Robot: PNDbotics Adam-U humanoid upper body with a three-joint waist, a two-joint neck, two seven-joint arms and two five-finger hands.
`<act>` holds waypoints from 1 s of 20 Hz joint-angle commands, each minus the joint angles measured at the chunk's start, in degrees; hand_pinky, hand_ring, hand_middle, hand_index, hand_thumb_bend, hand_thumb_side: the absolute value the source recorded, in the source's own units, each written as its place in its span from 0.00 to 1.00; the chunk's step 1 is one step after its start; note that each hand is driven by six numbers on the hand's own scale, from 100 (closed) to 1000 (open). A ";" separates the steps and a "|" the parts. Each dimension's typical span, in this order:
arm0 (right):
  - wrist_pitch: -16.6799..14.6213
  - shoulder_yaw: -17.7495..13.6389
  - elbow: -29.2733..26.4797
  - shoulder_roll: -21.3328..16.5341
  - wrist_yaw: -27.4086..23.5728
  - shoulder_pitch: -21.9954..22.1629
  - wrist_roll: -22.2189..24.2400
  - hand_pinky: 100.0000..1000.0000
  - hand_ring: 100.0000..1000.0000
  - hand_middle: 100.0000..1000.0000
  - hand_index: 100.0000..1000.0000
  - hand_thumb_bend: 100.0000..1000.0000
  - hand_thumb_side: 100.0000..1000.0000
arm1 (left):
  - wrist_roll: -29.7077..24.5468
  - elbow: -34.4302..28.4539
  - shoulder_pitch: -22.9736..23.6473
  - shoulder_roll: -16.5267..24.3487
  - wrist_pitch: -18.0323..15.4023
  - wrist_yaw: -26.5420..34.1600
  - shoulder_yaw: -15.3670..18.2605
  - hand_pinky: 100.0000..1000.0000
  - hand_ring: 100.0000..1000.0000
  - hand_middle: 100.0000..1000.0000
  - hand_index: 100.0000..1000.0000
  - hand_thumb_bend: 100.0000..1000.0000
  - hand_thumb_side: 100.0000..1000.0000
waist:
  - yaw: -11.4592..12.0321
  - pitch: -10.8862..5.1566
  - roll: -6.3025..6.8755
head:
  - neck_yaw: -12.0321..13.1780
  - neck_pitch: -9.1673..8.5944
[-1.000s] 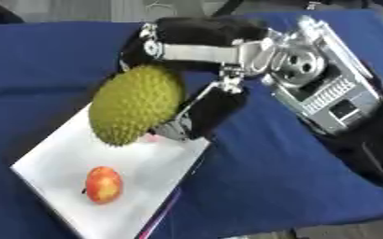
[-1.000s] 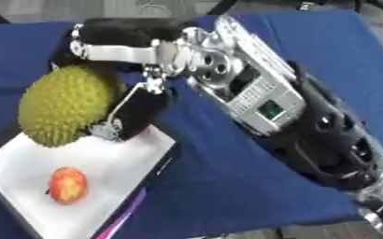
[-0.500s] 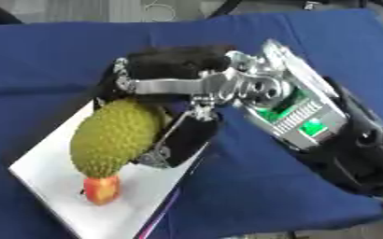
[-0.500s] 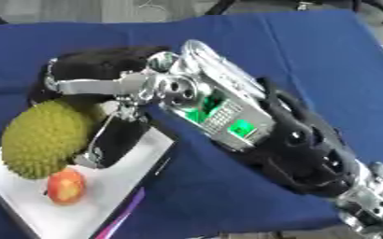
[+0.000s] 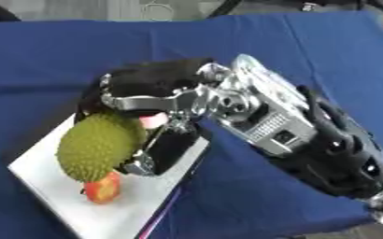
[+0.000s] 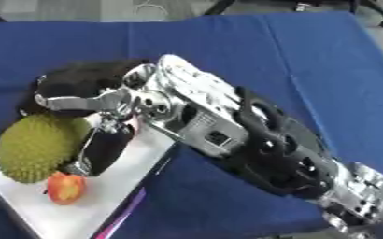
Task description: Pick up objects on the table and place them in the box.
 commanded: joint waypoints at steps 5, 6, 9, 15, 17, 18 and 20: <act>-3.96 0.23 3.48 0.56 2.45 -0.35 1.15 0.90 0.90 0.80 0.89 0.14 0.04 | 0.12 -0.32 -0.52 1.31 0.05 -0.07 0.49 0.80 0.74 0.64 0.77 0.37 0.51 | 0.30 0.12 -0.44 | -0.52 -0.03; -4.59 0.20 3.64 0.51 2.56 -0.33 1.70 0.91 0.90 0.81 0.90 0.13 0.03 | 0.17 -0.26 -0.44 1.27 0.04 -0.07 0.56 0.80 0.74 0.64 0.77 0.37 0.51 | 0.29 0.12 -0.44 | -0.54 -0.03; -5.86 -0.34 3.74 0.38 2.48 -0.20 3.05 0.96 0.97 0.86 0.95 0.14 0.11 | 0.28 -0.16 -0.25 1.23 0.00 -0.08 0.63 0.80 0.74 0.64 0.77 0.37 0.51 | 0.22 0.13 -0.39 | -0.49 -0.03; -6.38 -1.63 3.00 -0.27 2.73 -0.38 3.59 1.00 1.00 0.90 1.00 0.27 0.18 | 0.42 -0.05 -0.13 1.25 -0.05 -0.18 0.76 0.80 0.74 0.64 0.77 0.37 0.51 | -0.06 0.24 -0.14 | -0.20 -0.03; -6.13 -2.10 2.68 -0.45 2.76 -0.40 3.28 1.00 1.00 0.91 1.00 0.28 0.16 | 0.45 0.03 -0.08 1.15 -0.05 -0.16 0.80 0.80 0.74 0.64 0.77 0.37 0.51 | -0.16 0.26 -0.05 | -0.24 -0.03; -5.90 -2.42 2.54 -0.55 2.79 -0.37 2.98 1.00 1.00 0.91 1.00 0.28 0.15 | 0.47 0.06 -0.04 1.14 -0.06 -0.16 0.83 0.80 0.74 0.64 0.77 0.37 0.51 | -0.21 0.25 -0.02 | -0.31 -0.03; -5.47 -2.99 2.20 -0.78 2.70 -0.34 2.32 0.99 1.00 0.90 1.00 0.28 0.13 | 0.48 0.08 0.05 1.10 -0.09 -0.17 0.85 0.80 0.74 0.64 0.77 0.37 0.51 | -0.28 0.22 0.06 | -0.34 -0.03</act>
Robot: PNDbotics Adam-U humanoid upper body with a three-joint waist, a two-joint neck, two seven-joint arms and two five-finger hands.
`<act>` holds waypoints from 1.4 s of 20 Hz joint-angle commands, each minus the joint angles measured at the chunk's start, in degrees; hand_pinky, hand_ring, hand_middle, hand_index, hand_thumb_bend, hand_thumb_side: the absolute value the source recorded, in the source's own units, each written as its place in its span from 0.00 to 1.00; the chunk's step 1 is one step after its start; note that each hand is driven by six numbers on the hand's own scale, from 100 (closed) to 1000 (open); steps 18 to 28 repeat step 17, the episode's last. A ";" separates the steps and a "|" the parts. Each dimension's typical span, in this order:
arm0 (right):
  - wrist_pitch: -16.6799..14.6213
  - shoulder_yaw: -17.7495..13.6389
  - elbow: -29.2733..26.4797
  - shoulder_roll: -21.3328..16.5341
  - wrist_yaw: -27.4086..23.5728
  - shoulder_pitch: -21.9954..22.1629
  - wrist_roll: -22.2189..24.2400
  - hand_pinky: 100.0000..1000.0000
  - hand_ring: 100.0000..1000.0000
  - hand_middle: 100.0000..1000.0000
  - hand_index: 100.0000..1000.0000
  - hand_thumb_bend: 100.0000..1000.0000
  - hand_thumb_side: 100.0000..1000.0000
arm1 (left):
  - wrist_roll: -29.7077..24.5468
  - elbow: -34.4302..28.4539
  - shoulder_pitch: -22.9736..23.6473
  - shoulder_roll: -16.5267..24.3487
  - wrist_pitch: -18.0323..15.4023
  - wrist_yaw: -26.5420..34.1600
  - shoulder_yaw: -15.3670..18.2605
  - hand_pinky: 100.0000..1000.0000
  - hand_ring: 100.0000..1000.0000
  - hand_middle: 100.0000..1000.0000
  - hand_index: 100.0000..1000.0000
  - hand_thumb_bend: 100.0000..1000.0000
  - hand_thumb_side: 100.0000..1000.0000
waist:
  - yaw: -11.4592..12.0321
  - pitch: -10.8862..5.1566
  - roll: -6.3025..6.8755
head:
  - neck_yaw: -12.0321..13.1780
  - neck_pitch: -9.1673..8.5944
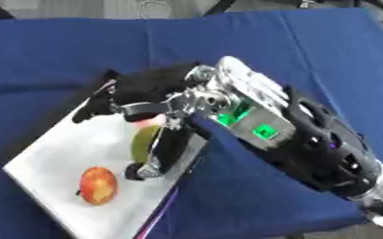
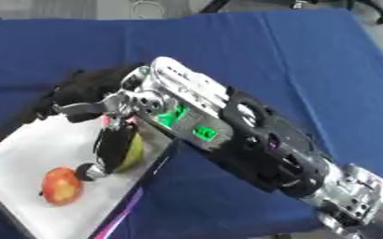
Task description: Pick up objects on the table and place them in the box.
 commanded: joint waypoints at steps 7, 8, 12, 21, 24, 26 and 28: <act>4.61 -7.10 -7.63 -4.31 -3.80 -1.36 -6.59 0.94 0.96 0.87 0.97 0.00 0.00 | 0.65 -0.12 0.68 1.26 -0.12 -0.40 1.33 0.80 0.74 0.63 0.77 0.36 0.51 | -0.88 -0.47 0.32 | 0.50 -0.03; 5.48 -9.18 -8.27 -5.40 -6.41 -1.71 -9.76 0.93 0.96 0.85 0.95 0.00 0.00 | 0.84 -0.09 1.00 1.22 -0.13 -0.52 1.55 0.80 0.74 0.63 0.77 0.37 0.51 | -1.17 -0.61 0.36 | 0.59 -0.03; 7.48 -18.26 -8.84 -11.54 -20.71 -2.95 -26.47 0.90 0.94 0.84 0.90 0.00 0.16 | 1.58 0.32 2.02 0.97 -0.15 -0.58 2.19 0.80 0.74 0.63 0.77 0.37 0.51 | -2.20 -1.18 0.72 | 0.43 -0.50; 8.69 -25.30 -8.88 -19.64 -33.79 -2.34 -39.91 0.90 0.94 0.84 0.89 0.00 0.39 | 1.41 0.36 2.61 0.64 -0.13 -0.23 1.68 0.79 0.73 0.63 0.76 0.37 0.52 | -3.50 -1.31 1.51 | 1.16 -1.84; 8.69 -25.30 -8.88 -19.64 -33.79 -2.34 -39.91 0.90 0.94 0.84 0.89 0.00 0.39 | 1.41 0.36 2.61 0.64 -0.13 -0.23 1.68 0.79 0.73 0.63 0.76 0.37 0.52 | -3.50 -1.31 1.51 | 1.16 -1.84; 8.69 -25.30 -8.88 -19.64 -33.79 -2.34 -39.91 0.90 0.94 0.84 0.89 0.00 0.39 | 1.41 0.36 2.61 0.64 -0.13 -0.23 1.68 0.79 0.73 0.63 0.76 0.37 0.52 | -3.50 -1.31 1.51 | 1.16 -1.84; 8.69 -25.30 -8.88 -19.64 -33.79 -2.34 -39.91 0.90 0.94 0.84 0.89 0.00 0.39 | 1.41 0.36 2.61 0.64 -0.13 -0.23 1.68 0.79 0.73 0.63 0.76 0.37 0.52 | -3.50 -1.31 1.51 | 1.16 -1.84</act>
